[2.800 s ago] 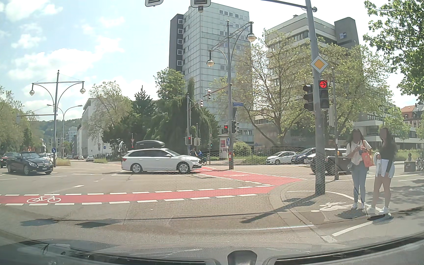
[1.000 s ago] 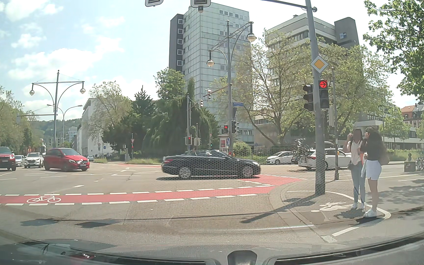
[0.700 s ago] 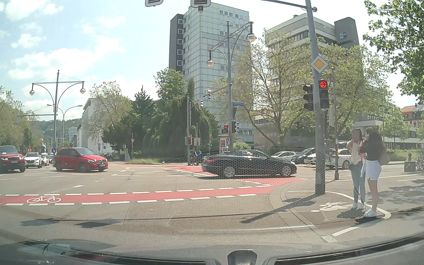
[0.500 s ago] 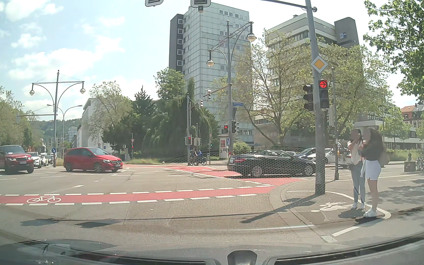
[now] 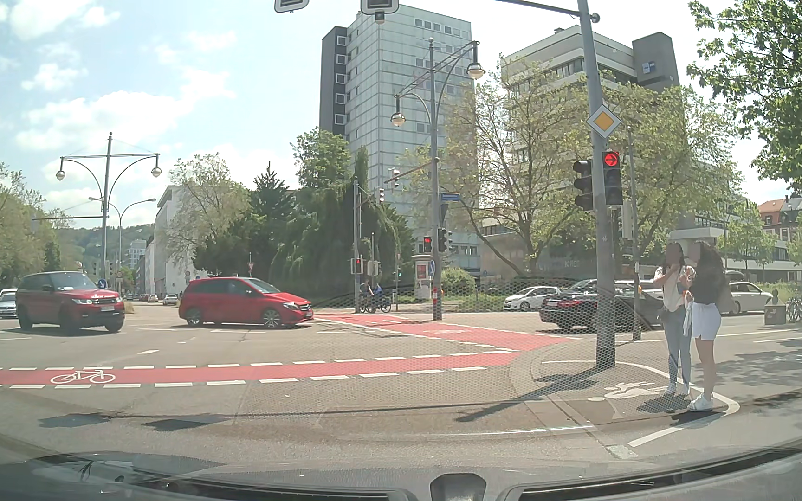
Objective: Follow the waypoints while adhering to traffic rules and regulations
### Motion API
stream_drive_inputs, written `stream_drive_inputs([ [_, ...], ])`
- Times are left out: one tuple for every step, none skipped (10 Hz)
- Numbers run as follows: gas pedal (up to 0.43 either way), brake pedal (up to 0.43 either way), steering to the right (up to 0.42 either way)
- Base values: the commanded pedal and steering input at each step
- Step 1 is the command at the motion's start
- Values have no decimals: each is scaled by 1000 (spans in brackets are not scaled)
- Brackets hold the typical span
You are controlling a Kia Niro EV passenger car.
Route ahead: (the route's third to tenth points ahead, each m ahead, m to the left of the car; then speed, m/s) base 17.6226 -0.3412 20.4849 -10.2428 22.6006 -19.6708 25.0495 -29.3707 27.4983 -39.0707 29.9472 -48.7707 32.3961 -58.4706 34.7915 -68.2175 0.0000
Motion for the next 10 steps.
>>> stream_drive_inputs([
  [0, 262, -75],
  [0, 262, -75],
  [0, 268, -75],
  [0, 268, -75],
  [0, 262, -75],
  [0, 262, -75],
  [0, 262, -75],
  [0, 262, -75],
  [0, 268, -75],
  [0, 268, -75],
])
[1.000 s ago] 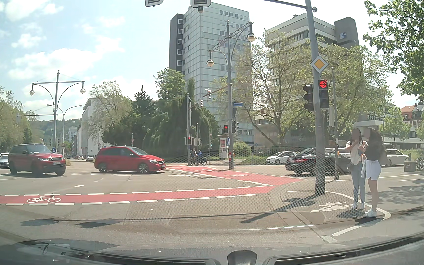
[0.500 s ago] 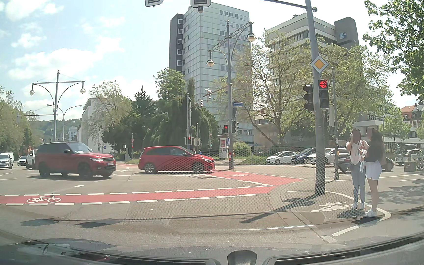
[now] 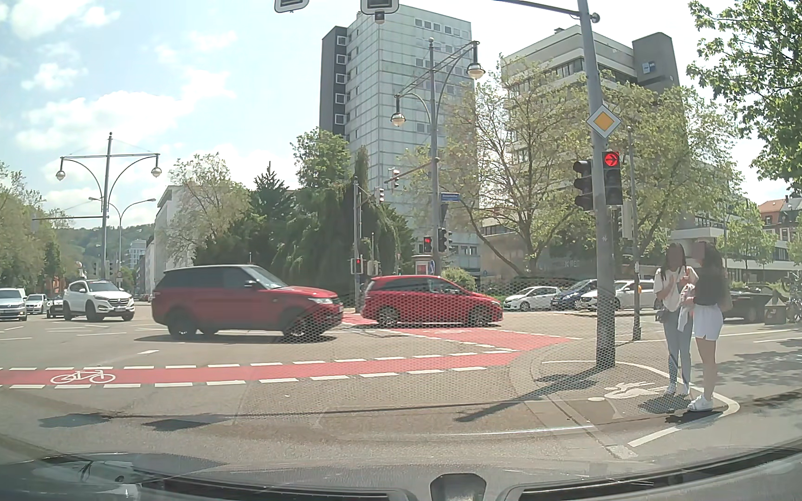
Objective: Follow the waypoints while adhering to traffic rules and regulations
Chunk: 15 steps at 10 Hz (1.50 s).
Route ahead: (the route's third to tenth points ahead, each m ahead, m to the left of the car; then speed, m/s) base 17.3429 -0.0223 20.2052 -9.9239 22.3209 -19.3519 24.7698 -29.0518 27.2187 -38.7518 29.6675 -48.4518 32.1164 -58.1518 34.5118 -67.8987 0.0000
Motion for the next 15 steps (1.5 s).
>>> stream_drive_inputs([
  [0, 262, -75],
  [0, 262, -75],
  [0, 262, -75],
  [0, 262, -75],
  [0, 262, -75],
  [0, 262, -75],
  [0, 262, -75],
  [0, 262, -75],
  [0, 262, -75],
  [0, 262, -75],
  [0, 262, -75],
  [0, 262, -75],
  [0, 262, -75],
  [0, 268, -75],
  [0, 262, -76],
])
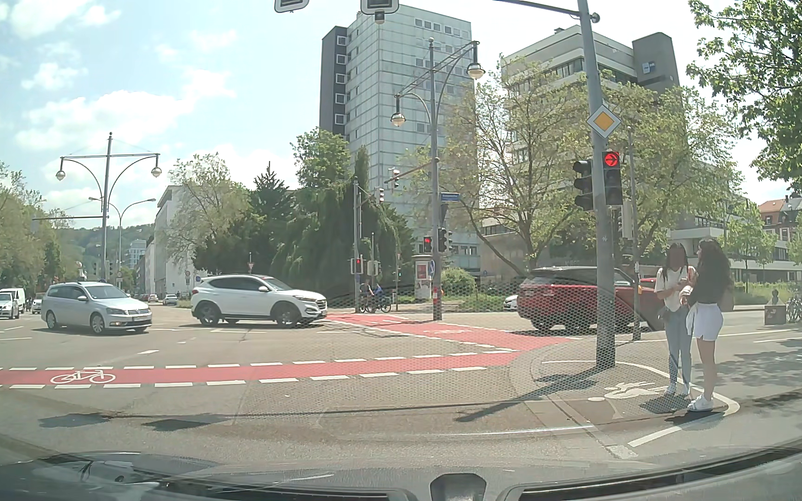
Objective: Follow the waypoints while adhering to traffic rules and regulations
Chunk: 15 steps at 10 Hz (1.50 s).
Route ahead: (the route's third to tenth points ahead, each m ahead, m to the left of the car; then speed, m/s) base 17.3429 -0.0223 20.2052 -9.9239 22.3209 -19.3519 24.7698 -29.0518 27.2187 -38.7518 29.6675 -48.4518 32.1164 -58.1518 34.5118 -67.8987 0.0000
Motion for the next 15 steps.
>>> stream_drive_inputs([
  [0, 262, -77],
  [0, 262, -78],
  [0, 262, -79],
  [0, 262, -79],
  [0, 262, -79],
  [0, 268, -79],
  [0, 268, -80],
  [0, 262, -80],
  [0, 268, -81],
  [0, 262, -81],
  [0, 262, -82],
  [0, 262, -82],
  [0, 268, -82],
  [0, 262, -82],
  [0, 262, -82],
])
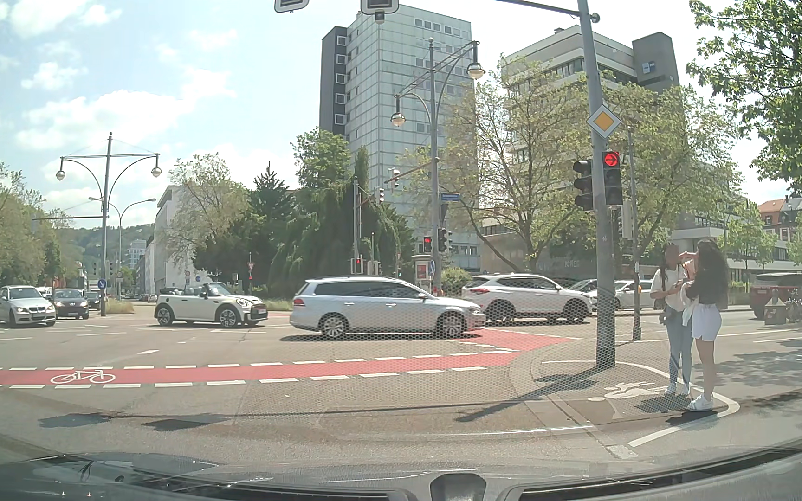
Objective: Follow the waypoints while adhering to traffic rules and regulations
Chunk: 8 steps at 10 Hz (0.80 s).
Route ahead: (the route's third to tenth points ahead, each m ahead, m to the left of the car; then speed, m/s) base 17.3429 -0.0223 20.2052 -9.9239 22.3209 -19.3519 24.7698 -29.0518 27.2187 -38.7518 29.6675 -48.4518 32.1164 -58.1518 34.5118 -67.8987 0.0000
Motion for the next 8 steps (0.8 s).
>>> stream_drive_inputs([
  [0, 262, -82],
  [0, 262, -82],
  [0, 268, -82],
  [0, 262, -82],
  [0, 262, -82],
  [0, 262, -82],
  [0, 262, -82],
  [0, 262, -82],
])
